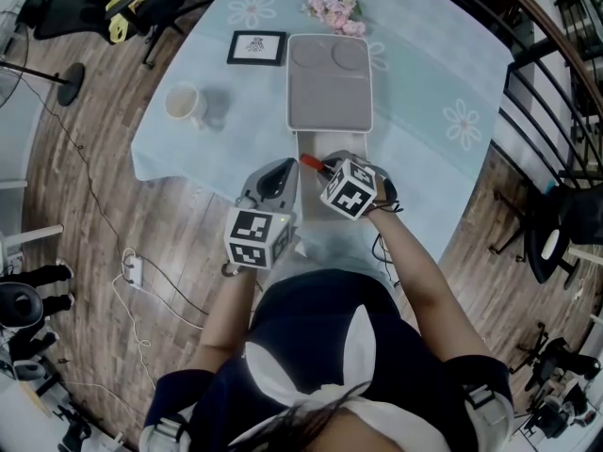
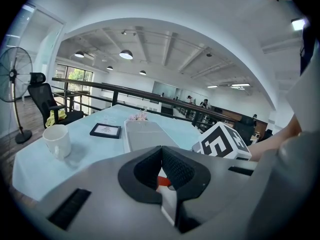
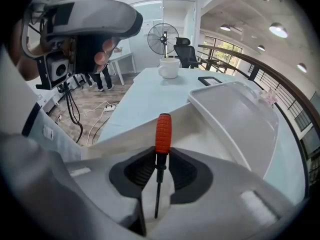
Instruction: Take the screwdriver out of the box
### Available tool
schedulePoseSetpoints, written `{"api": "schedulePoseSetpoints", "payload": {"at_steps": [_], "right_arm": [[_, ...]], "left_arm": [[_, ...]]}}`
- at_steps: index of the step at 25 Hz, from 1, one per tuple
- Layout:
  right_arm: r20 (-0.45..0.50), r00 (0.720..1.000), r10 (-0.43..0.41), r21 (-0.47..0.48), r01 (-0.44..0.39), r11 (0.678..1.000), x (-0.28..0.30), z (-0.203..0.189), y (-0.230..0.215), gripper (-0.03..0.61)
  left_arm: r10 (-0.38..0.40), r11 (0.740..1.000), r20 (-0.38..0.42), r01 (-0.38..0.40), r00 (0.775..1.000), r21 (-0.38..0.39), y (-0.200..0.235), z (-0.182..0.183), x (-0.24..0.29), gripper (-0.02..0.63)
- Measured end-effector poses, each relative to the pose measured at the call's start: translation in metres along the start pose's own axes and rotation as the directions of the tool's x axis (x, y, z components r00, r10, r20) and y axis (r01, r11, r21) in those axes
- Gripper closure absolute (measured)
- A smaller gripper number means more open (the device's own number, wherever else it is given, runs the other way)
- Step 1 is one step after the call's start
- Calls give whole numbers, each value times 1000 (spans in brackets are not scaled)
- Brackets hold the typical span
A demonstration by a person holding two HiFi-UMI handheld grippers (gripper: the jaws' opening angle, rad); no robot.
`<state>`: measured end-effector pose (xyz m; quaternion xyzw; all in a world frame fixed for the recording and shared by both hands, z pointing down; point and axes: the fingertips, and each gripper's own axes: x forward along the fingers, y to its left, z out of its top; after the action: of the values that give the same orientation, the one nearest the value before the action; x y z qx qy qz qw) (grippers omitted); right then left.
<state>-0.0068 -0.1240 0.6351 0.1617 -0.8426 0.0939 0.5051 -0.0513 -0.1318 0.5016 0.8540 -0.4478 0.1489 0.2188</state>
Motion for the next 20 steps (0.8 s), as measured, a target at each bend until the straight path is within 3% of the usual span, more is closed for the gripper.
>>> {"api": "schedulePoseSetpoints", "payload": {"at_steps": [20], "right_arm": [[129,991,-18,70,9,998,-37,21,1,497]], "left_arm": [[42,999,44,-42,998,-4,15,11,-15,597]]}}
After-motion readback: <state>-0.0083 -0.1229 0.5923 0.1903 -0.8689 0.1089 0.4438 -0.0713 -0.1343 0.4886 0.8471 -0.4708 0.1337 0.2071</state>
